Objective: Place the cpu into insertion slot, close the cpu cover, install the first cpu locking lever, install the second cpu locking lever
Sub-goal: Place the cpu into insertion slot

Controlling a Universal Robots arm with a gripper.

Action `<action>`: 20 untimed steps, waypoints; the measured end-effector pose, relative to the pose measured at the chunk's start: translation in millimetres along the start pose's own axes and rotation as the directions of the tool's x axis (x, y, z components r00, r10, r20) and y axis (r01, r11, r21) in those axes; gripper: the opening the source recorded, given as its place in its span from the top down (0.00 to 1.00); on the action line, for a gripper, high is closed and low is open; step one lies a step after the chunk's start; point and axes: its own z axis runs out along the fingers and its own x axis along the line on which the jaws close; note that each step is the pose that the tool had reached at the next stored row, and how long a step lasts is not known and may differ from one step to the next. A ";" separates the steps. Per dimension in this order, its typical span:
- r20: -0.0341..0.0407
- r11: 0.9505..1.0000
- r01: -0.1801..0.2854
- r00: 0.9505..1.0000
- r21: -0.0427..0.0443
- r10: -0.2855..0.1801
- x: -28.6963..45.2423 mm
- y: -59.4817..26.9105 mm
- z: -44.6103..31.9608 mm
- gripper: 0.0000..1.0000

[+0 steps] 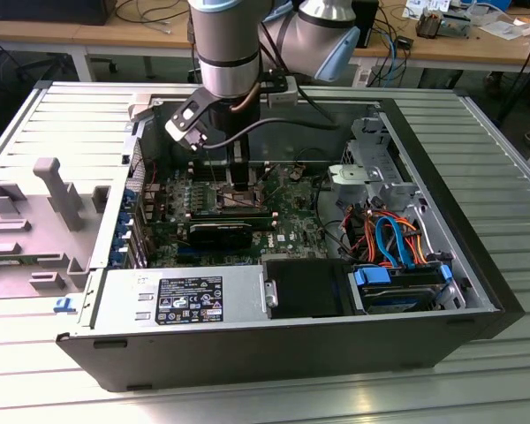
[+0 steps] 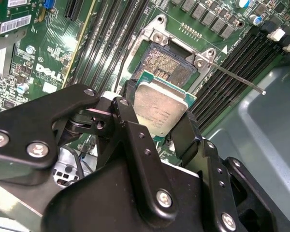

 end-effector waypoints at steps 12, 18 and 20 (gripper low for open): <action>0.000 1.000 0.000 1.000 0.000 0.000 0.1 -0.7 0.5 0.45; 0.000 1.000 0.000 1.000 0.000 0.000 0.0 -4.3 1.0 0.45; 0.000 1.000 0.000 1.000 0.000 0.000 0.0 -4.7 1.1 0.45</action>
